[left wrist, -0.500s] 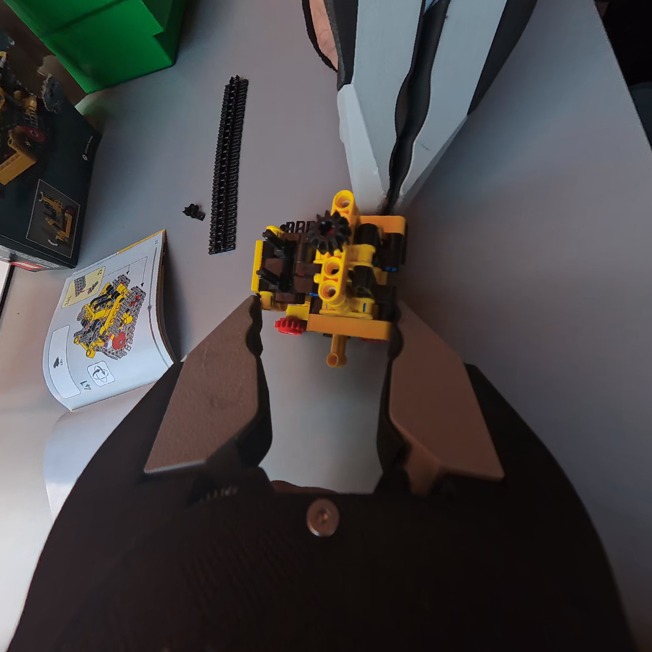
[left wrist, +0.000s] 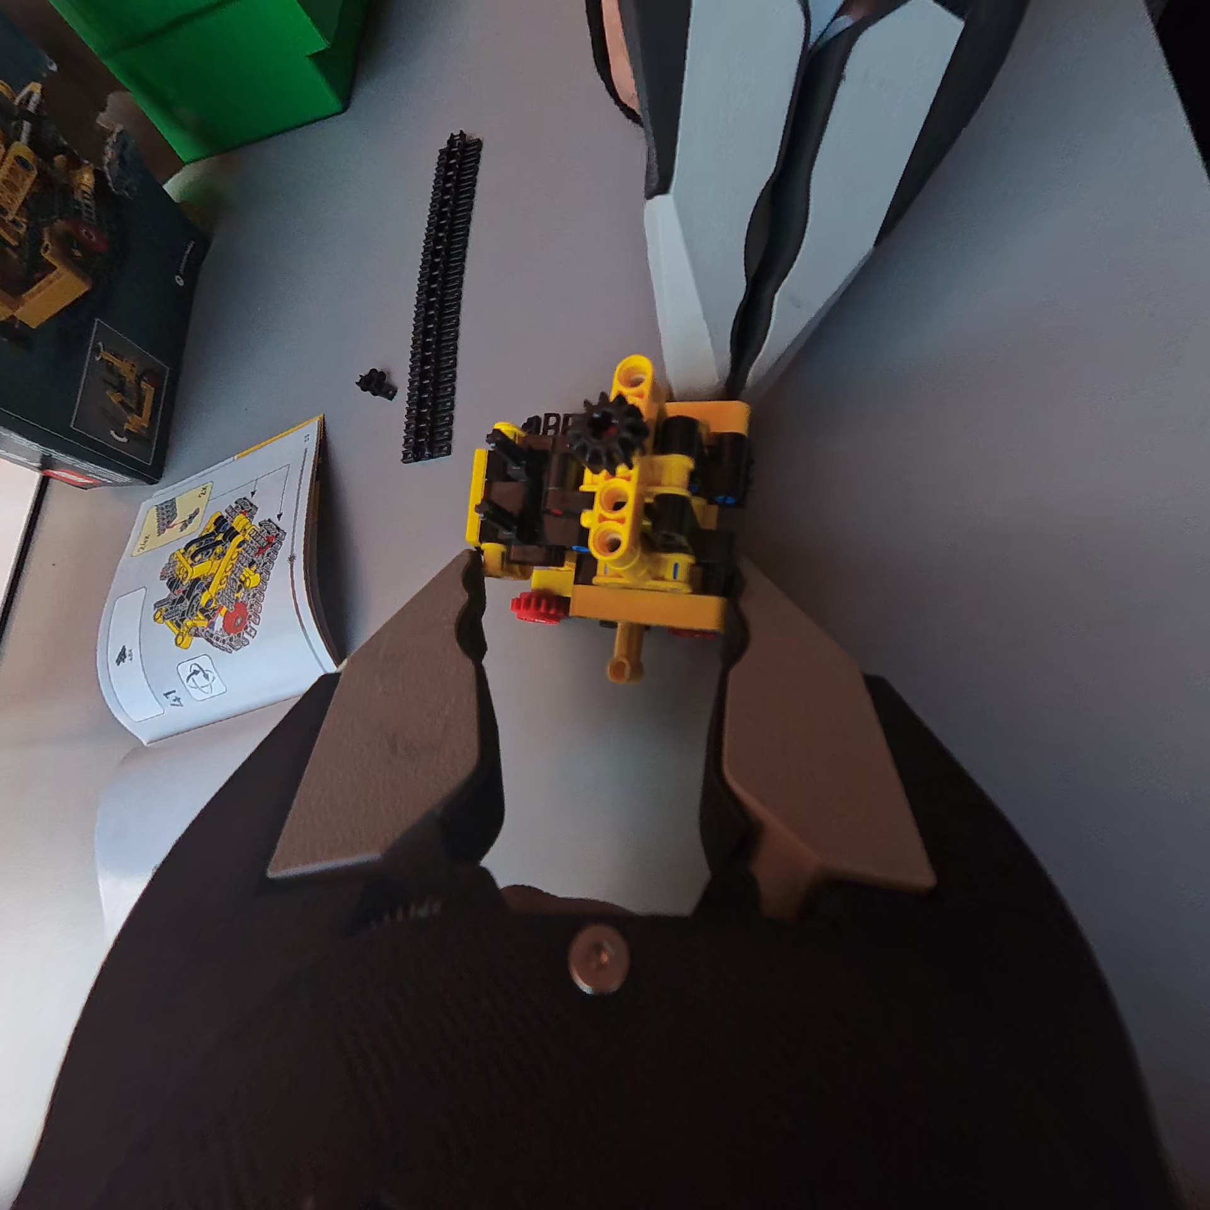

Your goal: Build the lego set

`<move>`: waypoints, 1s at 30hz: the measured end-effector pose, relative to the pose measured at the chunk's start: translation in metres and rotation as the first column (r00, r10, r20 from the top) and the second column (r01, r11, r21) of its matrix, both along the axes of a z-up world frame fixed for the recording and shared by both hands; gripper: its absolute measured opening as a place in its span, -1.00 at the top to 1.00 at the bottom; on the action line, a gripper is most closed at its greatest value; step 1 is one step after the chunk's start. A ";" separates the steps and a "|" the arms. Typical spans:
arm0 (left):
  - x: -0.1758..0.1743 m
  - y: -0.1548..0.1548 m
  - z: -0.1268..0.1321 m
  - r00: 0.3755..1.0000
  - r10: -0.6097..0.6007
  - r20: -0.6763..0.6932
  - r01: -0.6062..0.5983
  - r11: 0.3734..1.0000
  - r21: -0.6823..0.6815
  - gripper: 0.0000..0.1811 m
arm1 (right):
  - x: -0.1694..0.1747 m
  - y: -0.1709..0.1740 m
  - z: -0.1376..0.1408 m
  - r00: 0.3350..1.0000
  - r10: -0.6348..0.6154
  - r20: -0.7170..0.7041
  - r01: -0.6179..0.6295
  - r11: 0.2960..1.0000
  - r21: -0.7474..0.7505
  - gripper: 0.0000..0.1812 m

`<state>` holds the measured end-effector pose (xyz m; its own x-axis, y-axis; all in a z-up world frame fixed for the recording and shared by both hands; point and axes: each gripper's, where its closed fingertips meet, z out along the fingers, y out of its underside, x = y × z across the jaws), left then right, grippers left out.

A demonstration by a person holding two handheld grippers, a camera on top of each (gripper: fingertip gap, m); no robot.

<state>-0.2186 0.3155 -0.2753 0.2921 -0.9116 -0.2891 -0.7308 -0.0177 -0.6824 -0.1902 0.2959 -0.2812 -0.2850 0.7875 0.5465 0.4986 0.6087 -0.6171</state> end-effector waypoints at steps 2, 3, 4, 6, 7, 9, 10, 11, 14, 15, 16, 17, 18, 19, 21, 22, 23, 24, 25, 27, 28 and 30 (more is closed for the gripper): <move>0.000 0.000 0.000 1.000 -0.002 0.005 0.002 1.000 0.000 0.22 | 0.000 0.000 0.000 1.000 -0.001 -0.007 0.001 1.000 0.019 1.00; 0.000 0.000 0.000 1.000 -0.004 0.006 0.004 1.000 -0.001 0.22 | 0.000 0.000 0.000 1.000 -0.001 -0.006 0.001 1.000 0.018 1.00; 0.000 0.000 0.000 1.000 -0.007 0.004 0.007 1.000 -0.001 0.22 | 0.000 0.000 0.000 1.000 0.000 -0.006 0.000 1.000 0.015 1.00; 0.000 0.000 0.000 1.000 -0.010 0.002 0.010 1.000 0.000 0.22 | 0.000 -0.001 0.002 1.000 0.004 -0.017 -0.004 1.000 0.010 1.00; 0.000 0.000 0.000 1.000 -0.010 0.002 0.010 1.000 0.001 0.22 | 0.001 -0.002 0.004 1.000 0.007 -0.030 -0.007 1.000 0.005 1.00; 0.000 0.000 0.000 1.000 -0.011 0.004 0.011 1.000 0.003 0.22 | 0.003 -0.002 0.007 0.999 0.007 -0.042 -0.007 1.000 -0.021 1.00; 0.000 0.000 0.000 1.000 -0.011 0.003 0.011 1.000 0.004 0.22 | 0.005 -0.001 0.008 0.999 0.000 -0.045 -0.002 0.999 -0.037 1.00; 0.000 0.000 0.000 1.000 -0.011 0.003 0.011 1.000 0.004 0.22 | 0.006 0.000 0.010 0.999 -0.003 -0.049 0.001 0.999 -0.054 1.00; 0.000 0.000 0.000 1.000 -0.013 0.003 0.013 1.000 0.003 0.22 | 0.010 0.001 0.014 0.998 -0.011 -0.064 0.004 0.994 -0.108 1.00; 0.000 0.000 0.000 1.000 -0.014 0.003 0.014 1.000 0.004 0.22 | 0.011 0.001 0.016 0.997 -0.014 -0.071 0.005 0.993 -0.121 1.00; 0.000 0.000 0.000 1.000 -0.015 0.003 0.015 1.000 0.005 0.22 | 0.011 0.000 0.017 0.997 -0.016 -0.077 0.006 0.992 -0.129 1.00; 0.000 0.000 0.000 1.000 -0.015 0.003 0.015 1.000 0.006 0.22 | 0.011 0.000 0.017 0.997 -0.015 -0.079 0.005 0.991 -0.131 1.00; 0.000 0.000 0.000 1.000 -0.016 0.003 0.016 1.000 0.008 0.22 | 0.011 0.000 0.017 0.997 -0.014 -0.077 0.004 0.992 -0.126 0.99; 0.000 0.000 0.000 1.000 -0.017 0.003 0.017 1.000 0.010 0.22 | 0.011 0.000 0.016 0.997 -0.014 -0.073 0.006 0.993 -0.119 0.98; 0.000 -0.001 0.000 1.000 -0.018 0.008 0.018 1.000 0.009 0.22 | 0.010 0.000 0.014 0.998 -0.017 -0.062 0.010 0.994 -0.108 0.97; 0.000 0.000 0.000 1.000 -0.020 0.009 0.020 1.000 0.010 0.22 | 0.009 -0.002 0.013 0.998 -0.010 -0.059 0.004 0.994 -0.106 0.97; 0.000 0.000 0.000 1.000 -0.023 0.009 0.023 1.000 0.010 0.22 | 0.009 -0.004 0.013 0.998 0.005 -0.059 -0.011 0.994 -0.105 0.95; 0.000 -0.001 0.000 1.000 -0.026 0.009 0.026 1.000 0.009 0.22 | 0.009 -0.007 0.013 0.998 0.022 -0.058 -0.028 0.994 -0.104 0.92; 0.001 -0.001 0.000 0.999 -0.031 0.009 0.031 0.999 0.008 0.22 | 0.008 -0.009 0.012 0.998 0.035 -0.054 -0.041 0.994 -0.100 0.87; 0.001 0.000 0.000 0.999 -0.038 0.009 0.038 0.999 0.002 0.22 | 0.007 -0.010 0.008 0.998 0.049 -0.036 -0.051 0.996 -0.079 0.85; 0.001 0.000 0.000 0.999 -0.041 0.009 0.041 0.999 0.001 0.22 | 0.007 -0.010 0.006 0.998 0.052 -0.026 -0.053 0.997 -0.064 0.86; 0.001 0.000 0.000 0.999 -0.045 0.013 0.045 0.999 0.001 0.22 | 0.007 -0.009 0.004 0.998 0.051 -0.023 -0.052 0.998 -0.032 0.88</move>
<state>-0.2176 0.3152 -0.2750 0.2545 -0.9236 -0.2868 -0.7222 0.0158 -0.6915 -0.1837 0.2872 -0.2767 -0.3137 0.7894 0.5277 0.4532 0.6128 -0.6473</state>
